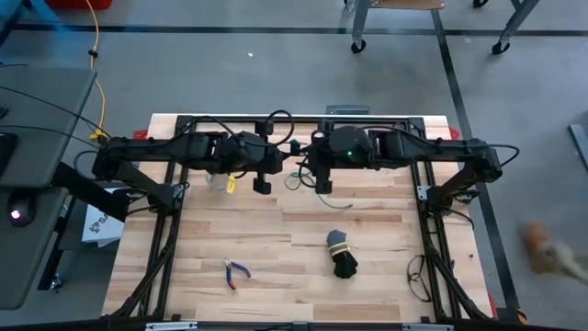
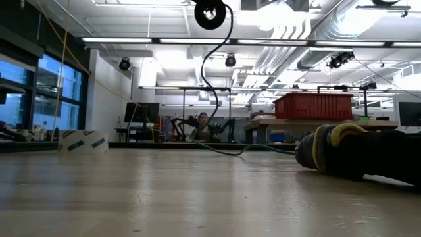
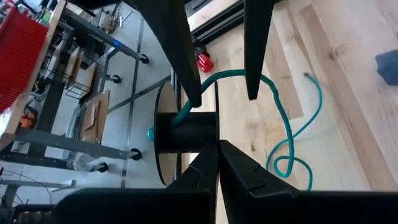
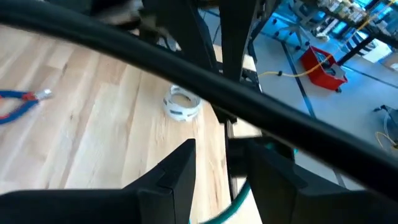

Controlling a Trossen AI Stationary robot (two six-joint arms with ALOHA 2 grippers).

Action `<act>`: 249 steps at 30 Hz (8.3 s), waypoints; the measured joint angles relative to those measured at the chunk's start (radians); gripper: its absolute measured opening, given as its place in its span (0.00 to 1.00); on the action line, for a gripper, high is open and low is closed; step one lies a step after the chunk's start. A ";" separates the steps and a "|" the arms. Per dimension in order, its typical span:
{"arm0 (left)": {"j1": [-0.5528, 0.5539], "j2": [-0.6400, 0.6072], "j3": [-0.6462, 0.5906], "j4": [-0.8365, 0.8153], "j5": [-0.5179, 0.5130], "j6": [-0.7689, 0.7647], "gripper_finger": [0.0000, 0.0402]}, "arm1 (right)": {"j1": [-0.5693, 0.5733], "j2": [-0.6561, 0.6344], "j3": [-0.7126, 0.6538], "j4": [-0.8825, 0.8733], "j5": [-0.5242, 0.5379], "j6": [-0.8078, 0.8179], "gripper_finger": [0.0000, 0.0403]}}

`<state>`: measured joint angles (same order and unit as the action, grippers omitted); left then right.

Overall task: Coil cords
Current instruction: Coil the green wire on the spool

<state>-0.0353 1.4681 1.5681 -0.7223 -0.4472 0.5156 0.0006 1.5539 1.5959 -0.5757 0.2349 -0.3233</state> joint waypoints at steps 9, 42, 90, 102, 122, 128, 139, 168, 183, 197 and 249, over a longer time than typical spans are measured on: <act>0.000 -0.023 0.000 0.038 0.006 -0.047 0.00 | 0.012 -0.002 0.000 -0.055 0.032 0.008 0.30; 0.051 -0.174 0.004 -0.100 0.263 -0.643 0.25 | -0.075 -0.122 -0.002 0.013 -0.173 0.348 0.00; 0.075 -0.399 -0.615 1.020 0.326 -0.703 0.24 | -0.111 -0.069 -0.074 0.454 -0.411 0.503 0.00; 0.075 -0.403 -0.615 1.078 0.316 -0.739 0.01 | -0.111 -0.077 -0.073 0.465 -0.409 0.469 0.03; 0.182 -0.411 -0.461 1.058 0.481 -1.087 0.00 | -0.086 -0.259 -0.073 0.002 -0.274 0.424 0.39; 0.199 -0.353 -0.342 1.051 0.559 -1.205 0.00 | -0.069 -0.182 -0.073 0.127 -0.279 0.357 0.38; 0.201 -0.279 -0.190 1.051 0.570 -1.326 0.00 | -0.041 -0.081 -0.073 0.414 -0.411 0.273 0.38; 0.195 -0.224 -0.090 1.033 0.537 -1.387 0.00 | -0.013 -0.027 -0.073 0.487 -0.249 0.078 0.21; 0.199 -0.224 -0.090 1.035 0.520 -1.404 0.00 | -0.013 -0.024 -0.073 0.484 -0.231 0.082 0.35; 0.199 -0.224 -0.090 1.034 0.512 -1.398 0.00 | -0.011 -0.018 -0.073 0.498 -0.189 0.081 0.35; 0.225 -0.224 -0.092 1.034 0.506 -1.416 0.00 | 0.000 0.006 -0.073 0.540 -0.040 0.008 0.33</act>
<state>0.1894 1.2442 1.4765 0.3119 0.0589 -0.9009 0.0002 1.5597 1.5230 -0.0357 0.1952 -0.3157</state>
